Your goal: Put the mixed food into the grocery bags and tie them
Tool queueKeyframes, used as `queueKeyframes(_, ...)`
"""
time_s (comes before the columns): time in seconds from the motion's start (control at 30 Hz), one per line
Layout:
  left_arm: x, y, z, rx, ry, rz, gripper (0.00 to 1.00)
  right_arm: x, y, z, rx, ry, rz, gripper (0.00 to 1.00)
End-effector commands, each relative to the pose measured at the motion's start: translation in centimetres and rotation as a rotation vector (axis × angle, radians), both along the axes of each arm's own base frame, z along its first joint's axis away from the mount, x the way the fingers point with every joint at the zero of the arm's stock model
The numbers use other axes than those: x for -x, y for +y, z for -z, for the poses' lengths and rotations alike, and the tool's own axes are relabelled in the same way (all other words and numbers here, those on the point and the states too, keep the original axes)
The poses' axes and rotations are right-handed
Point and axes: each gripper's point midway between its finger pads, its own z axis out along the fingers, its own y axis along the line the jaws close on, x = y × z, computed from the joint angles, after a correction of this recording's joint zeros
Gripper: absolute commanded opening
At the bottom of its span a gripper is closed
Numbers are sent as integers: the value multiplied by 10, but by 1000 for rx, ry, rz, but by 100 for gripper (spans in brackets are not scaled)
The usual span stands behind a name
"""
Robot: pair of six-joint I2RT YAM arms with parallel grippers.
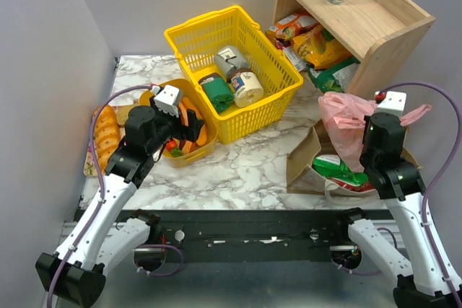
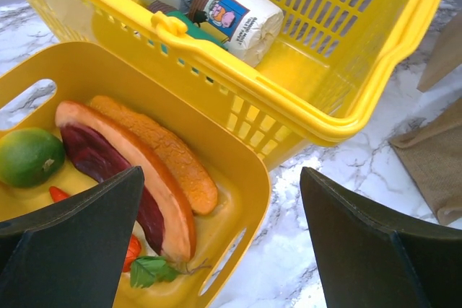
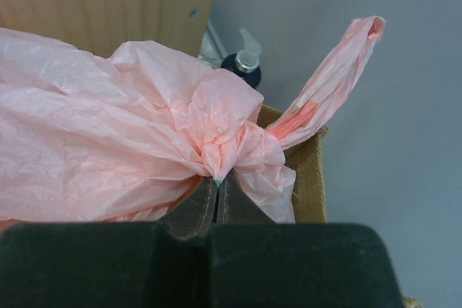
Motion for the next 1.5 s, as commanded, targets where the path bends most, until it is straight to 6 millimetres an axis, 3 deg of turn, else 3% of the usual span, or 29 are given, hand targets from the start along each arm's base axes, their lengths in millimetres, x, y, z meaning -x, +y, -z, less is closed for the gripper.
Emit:
queueKeyframes(0.0,8,-11,-7,10,-29,50,97,12,-15,45,106,250,60,1)
queueKeyframes(0.27,25,-28,-14,-3,-63,112,97,40,-15,135,192,680,-18,1)
queueKeyframes(0.4,28,-30,-15,-4,-71,122,97,43,-17,116,166,618,23,2)
queueKeyframes(0.47,29,-30,-17,-3,-74,122,97,51,-26,102,200,610,80,9)
queueKeyframes(0.53,29,-31,-16,-5,-74,122,98,51,-29,84,205,581,100,31)
queueKeyframes(0.57,29,-30,-18,-4,-76,119,98,55,-29,80,196,586,108,60)
queueKeyframes(0.6,29,-30,-17,-5,-75,121,98,54,-28,75,182,574,103,67)
queueKeyframes(0.8,26,-27,-13,-26,-66,100,98,52,-2,10,-2,363,-28,73)
queueKeyframes(0.97,25,-26,-13,-30,-66,94,98,49,57,-44,-217,97,-366,79)
queueKeyframes(1.03,24,-26,-12,-33,-62,94,98,47,77,-61,-267,1,-476,79)
queueKeyframes(1.1,23,-27,-9,-36,-52,94,98,33,95,-70,-300,-56,-563,76)
queueKeyframes(1.17,23,-27,-9,-37,-53,95,98,17,112,-62,-338,-23,-618,74)
queueKeyframes(1.27,23,-26,-8,-41,-51,92,98,-13,120,-47,-358,5,-615,72)
queueKeyframes(1.43,22,-26,-8,-42,-53,89,98,-41,107,-15,-330,-4,-511,68)
queueKeyframes(1.47,23,-26,-9,-41,-55,92,98,-42,100,1,-324,23,-460,57)
